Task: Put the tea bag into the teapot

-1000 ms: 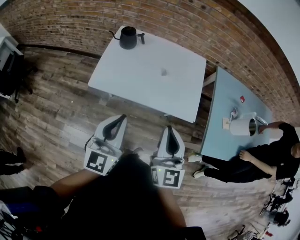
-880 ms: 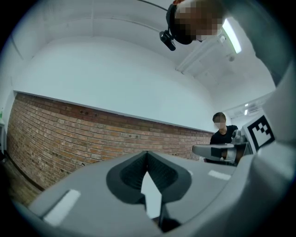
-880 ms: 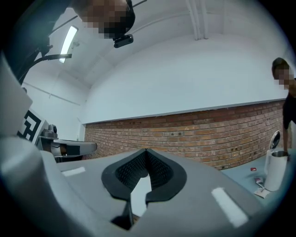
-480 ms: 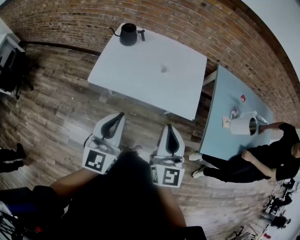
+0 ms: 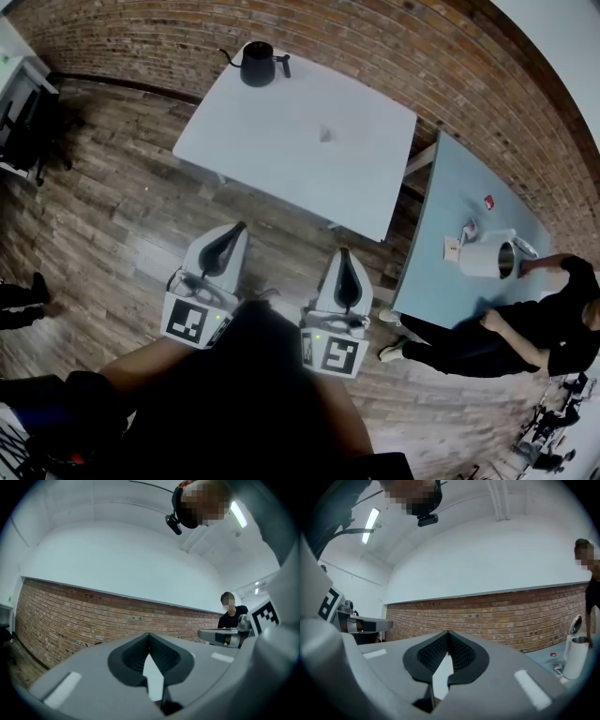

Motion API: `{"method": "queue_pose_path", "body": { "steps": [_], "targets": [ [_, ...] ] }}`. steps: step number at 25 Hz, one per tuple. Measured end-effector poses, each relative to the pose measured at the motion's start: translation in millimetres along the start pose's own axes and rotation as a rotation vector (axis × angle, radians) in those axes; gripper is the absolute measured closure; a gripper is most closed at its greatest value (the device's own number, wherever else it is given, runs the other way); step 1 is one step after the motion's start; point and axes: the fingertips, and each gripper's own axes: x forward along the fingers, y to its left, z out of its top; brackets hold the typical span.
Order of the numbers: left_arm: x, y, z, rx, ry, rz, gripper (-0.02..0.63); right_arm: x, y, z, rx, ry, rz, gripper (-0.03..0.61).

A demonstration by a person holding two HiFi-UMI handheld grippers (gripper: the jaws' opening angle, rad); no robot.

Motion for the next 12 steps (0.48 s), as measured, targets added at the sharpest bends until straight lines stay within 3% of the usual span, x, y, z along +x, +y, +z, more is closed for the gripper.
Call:
{"method": "queue_pose_path", "body": {
  "steps": [12],
  "targets": [
    [-1, -19, -12, 0.045, 0.016, 0.063, 0.614, -6, -24, -2, 0.018, -0.012, 0.046, 0.577]
  ]
}}
